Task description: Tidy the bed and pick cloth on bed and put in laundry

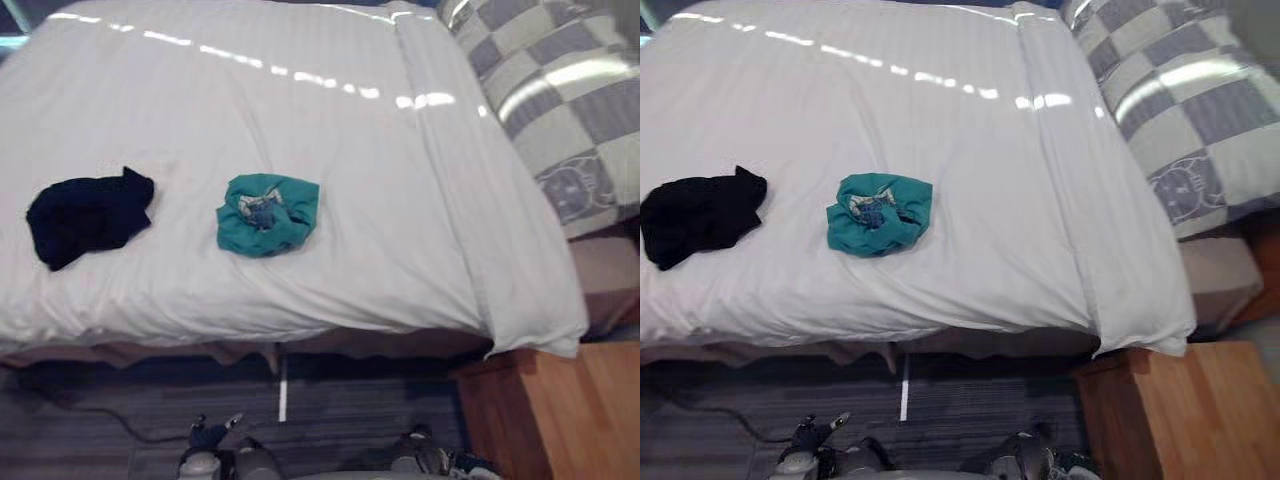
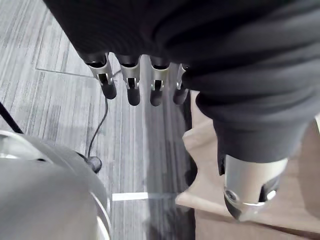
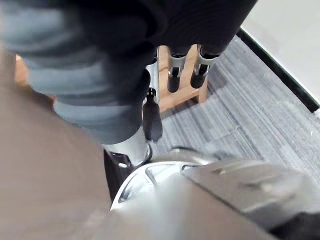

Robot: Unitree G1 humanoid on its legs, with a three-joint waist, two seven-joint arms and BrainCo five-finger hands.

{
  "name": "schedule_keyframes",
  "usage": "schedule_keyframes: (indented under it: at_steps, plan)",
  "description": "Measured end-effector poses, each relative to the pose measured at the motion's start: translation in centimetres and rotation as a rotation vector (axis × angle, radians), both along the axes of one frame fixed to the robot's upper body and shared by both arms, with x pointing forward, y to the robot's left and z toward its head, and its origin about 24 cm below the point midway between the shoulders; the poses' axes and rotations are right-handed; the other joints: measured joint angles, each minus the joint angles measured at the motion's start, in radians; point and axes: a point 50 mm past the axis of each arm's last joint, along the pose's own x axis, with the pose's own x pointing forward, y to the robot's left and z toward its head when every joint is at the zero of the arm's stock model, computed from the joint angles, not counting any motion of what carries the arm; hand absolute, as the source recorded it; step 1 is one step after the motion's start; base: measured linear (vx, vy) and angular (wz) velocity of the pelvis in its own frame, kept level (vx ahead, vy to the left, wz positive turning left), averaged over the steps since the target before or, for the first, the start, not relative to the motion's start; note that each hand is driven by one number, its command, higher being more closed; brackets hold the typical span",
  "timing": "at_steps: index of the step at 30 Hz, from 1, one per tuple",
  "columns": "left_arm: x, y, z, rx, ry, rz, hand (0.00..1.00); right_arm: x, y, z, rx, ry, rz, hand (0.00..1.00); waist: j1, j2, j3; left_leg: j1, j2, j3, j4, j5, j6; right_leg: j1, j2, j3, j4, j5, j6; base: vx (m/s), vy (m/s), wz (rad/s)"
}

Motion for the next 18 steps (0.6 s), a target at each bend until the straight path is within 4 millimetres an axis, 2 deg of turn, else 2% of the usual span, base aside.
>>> schedule_keyframes:
  at_steps: [1, 2, 3, 4, 5, 6, 8, 9, 10, 11, 13, 14, 15, 16, 18]
  plan:
    - [0.4, -0.7, -0.1, -0.023, 0.006, -0.022, 0.0, 0.3, 0.3, 0.2, -0.004, -0.021, 0.017, 0.0, -0.007, 0.0, 0.0, 0.016, -0.022, -0.013, -0.063, 0.032, 0.002, 0.001, 0.135, 0.061, -0.062, -0.048, -0.019, 0.04, 0.11, 0.56]
    - [0.8, -1.4, -0.2, -0.043, 0.008, -0.045, 0.0, 0.1, 0.4, 0.2, -0.008, -0.024, 0.028, 0.0, -0.009, -0.005, 0.0, 0.023, -0.051, -0.027, -0.088, 0.044, 0.001, 0.025, 0.204, 0.132, -0.158, -0.059, -0.032, 0.03, 0.058, 0.79]
    - [1.3, -2.6, -0.3, -0.071, 0.004, -0.069, 0.0, -0.1, 0.1, 0.3, -0.018, -0.025, 0.035, 0.0, -0.022, -0.003, 0.009, 0.037, -0.09, -0.053, -0.116, 0.054, 0.005, 0.081, 0.236, 0.188, -0.246, -0.052, -0.145, 0.05, 0.086, 0.62]
    - [1.4, -4.8, -0.5, -0.132, 0.003, -0.107, 0.0, 0.8, -0.5, 0.8, -0.035, -0.058, 0.054, 0.0, -0.024, 0.044, 0.036, 0.094, -0.119, -0.068, -0.146, 0.063, 0.011, 0.107, 0.227, 0.249, -0.196, -0.048, -0.142, 0.06, 0.078, 0.43]
    - [1.4, -4.9, -0.6, -0.135, 0.003, -0.108, 0.0, 0.9, -0.6, 0.8, -0.036, -0.062, 0.056, 0.0, -0.024, 0.047, 0.038, 0.096, -0.12, -0.068, -0.143, 0.063, 0.011, 0.107, 0.225, 0.254, -0.188, -0.052, -0.142, 0.05, 0.066, 0.21]
    - [1.9, -5.2, -0.4, -0.13, -0.01, -0.139, 0.0, 1.8, -0.8, 1.1, -0.044, -0.087, 0.093, 0.0, -0.032, 0.053, 0.05, 0.066, -0.118, -0.072, -0.023, 0.036, 0.025, 0.098, 0.184, 0.263, -0.134, -0.1, -0.136, 0.0, -0.034, 0.25]
    - [3.5, -5.6, 0.4, -0.116, -0.07, -0.175, 0.0, 3.7, -0.9, 1.7, -0.056, -0.139, 0.161, 0.0, -0.026, 0.06, 0.087, -0.059, -0.055, -0.058, 0.262, 0.019, 0.032, 0.095, 0.154, 0.257, -0.116, -0.106, -0.135, -0.04, -0.044, 0.17]
    - [4.0, -5.8, 0.7, -0.121, -0.097, -0.177, 0.0, 4.8, -1.1, 2.2, -0.065, -0.171, 0.173, 0.0, -0.026, 0.071, 0.111, -0.127, -0.001, -0.048, 0.451, 0.014, 0.025, 0.103, 0.139, 0.256, -0.115, -0.107, -0.136, -0.06, 0.006, -0.01]
    - [4.0, -5.9, 0.8, -0.123, -0.099, -0.179, 0.0, 5.1, -1.1, 2.2, -0.066, -0.177, 0.175, 0.0, -0.027, 0.074, 0.115, -0.151, 0.017, -0.036, 0.524, 0.012, 0.028, 0.106, 0.132, 0.257, -0.116, -0.107, -0.135, -0.06, 0.102, -0.07]
    - [4.2, -5.9, 0.9, -0.126, -0.111, -0.177, 0.0, 5.1, -1.1, 2.2, -0.066, -0.174, 0.174, 0.0, -0.029, 0.077, 0.115, -0.17, 0.037, -0.002, 0.597, 0.0, 0.047, 0.105, 0.104, 0.263, -0.118, -0.106, -0.121, -0.04, 0.165, -0.09]
    - [4.2, -6.0, 0.8, -0.132, -0.115, -0.169, 0.0, 4.9, -1.6, 2.1, -0.072, -0.155, 0.173, 0.0, -0.032, 0.09, 0.107, -0.126, 0.036, 0.047, 0.453, -0.016, 0.072, 0.103, 0.078, 0.281, -0.14, -0.092, -0.09, 0.0, 0.162, -0.14]
    - [4.1, -6.0, 0.8, -0.132, -0.114, -0.168, 0.0, 4.9, -1.7, 2.1, -0.075, -0.149, 0.175, 0.0, -0.031, 0.097, 0.103, -0.106, 0.034, 0.057, 0.37, -0.015, 0.072, 0.104, 0.074, 0.288, -0.145, -0.087, -0.081, 0.13, 0.234, -0.08]
    - [3.9, -5.9, 0.7, -0.134, -0.106, -0.157, 0.0, 4.8, -2.0, 2.0, -0.072, -0.136, 0.155, 0.0, -0.038, 0.11, 0.099, -0.074, 0.036, 0.034, 0.187, -0.012, 0.066, 0.098, 0.065, 0.29, -0.149, -0.077, -0.059, 0.14, 0.258, 0.07]
    - [4.1, -5.8, 0.8, -0.133, -0.116, -0.153, 0.0, 4.6, -2.0, 1.9, -0.069, -0.128, 0.146, 0.0, -0.042, 0.11, 0.098, -0.058, 0.04, -0.013, 0.076, -0.011, 0.065, 0.088, 0.049, 0.289, -0.143, -0.076, -0.04, 0.16, 0.368, 0.19]
    - [4.3, -5.8, 0.9, -0.133, -0.124, -0.156, 0.0, 4.8, -2.1, 2.0, -0.07, -0.129, 0.145, 0.0, -0.049, 0.107, 0.1, -0.071, 0.072, -0.101, -0.003, -0.01, 0.067, 0.081, 0.003, 0.288, -0.138, -0.07, 0.0, 0.11, 0.407, 0.26]
